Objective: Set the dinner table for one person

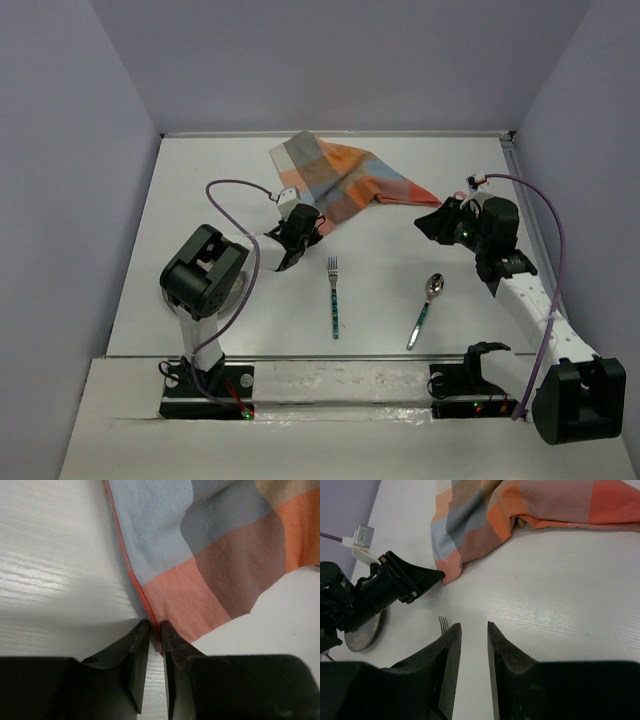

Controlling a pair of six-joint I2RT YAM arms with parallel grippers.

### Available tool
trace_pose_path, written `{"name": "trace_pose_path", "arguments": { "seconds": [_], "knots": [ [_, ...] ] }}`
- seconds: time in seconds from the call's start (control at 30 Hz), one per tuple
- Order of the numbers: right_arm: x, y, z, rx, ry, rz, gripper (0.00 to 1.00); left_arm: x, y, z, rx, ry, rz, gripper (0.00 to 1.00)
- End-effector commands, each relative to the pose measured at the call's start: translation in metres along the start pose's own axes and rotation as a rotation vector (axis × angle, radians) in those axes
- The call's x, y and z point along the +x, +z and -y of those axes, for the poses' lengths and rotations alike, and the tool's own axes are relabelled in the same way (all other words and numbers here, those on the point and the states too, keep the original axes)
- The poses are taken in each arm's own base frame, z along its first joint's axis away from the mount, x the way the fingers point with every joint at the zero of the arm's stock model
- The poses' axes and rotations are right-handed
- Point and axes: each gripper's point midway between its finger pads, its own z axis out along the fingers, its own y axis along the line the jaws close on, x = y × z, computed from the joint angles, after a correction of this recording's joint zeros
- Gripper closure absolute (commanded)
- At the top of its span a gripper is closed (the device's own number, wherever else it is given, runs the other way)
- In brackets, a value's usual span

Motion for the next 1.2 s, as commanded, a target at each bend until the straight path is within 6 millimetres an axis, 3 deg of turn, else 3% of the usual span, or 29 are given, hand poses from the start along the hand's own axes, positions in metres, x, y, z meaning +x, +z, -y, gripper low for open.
{"name": "trace_pose_path", "arguments": {
  "seconds": [0.0, 0.07, 0.17, 0.67, 1.17],
  "knots": [
    [-0.017, -0.003, -0.011, -0.032, -0.052, 0.065, 0.66, -0.019, 0.003, 0.001, -0.03, 0.026, 0.081, 0.74],
    [-0.017, -0.003, -0.011, -0.032, -0.057, 0.068, 0.66, -0.024, 0.002, 0.001, -0.034, 0.041, 0.096, 0.88],
    [-0.017, -0.003, -0.011, -0.03, -0.06, 0.069, 0.66, -0.036, -0.004, 0.003, -0.028, 0.051, 0.122, 1.0],
    [-0.017, -0.002, -0.002, 0.005, -0.065, 0.078, 0.64, -0.119, -0.064, 0.008, 0.064, -0.032, 0.295, 1.0],
    [-0.016, 0.002, 0.01, 0.064, -0.045, 0.08, 0.57, -0.155, -0.109, 0.004, 0.15, -0.118, 0.389, 1.0]
  ]
}}
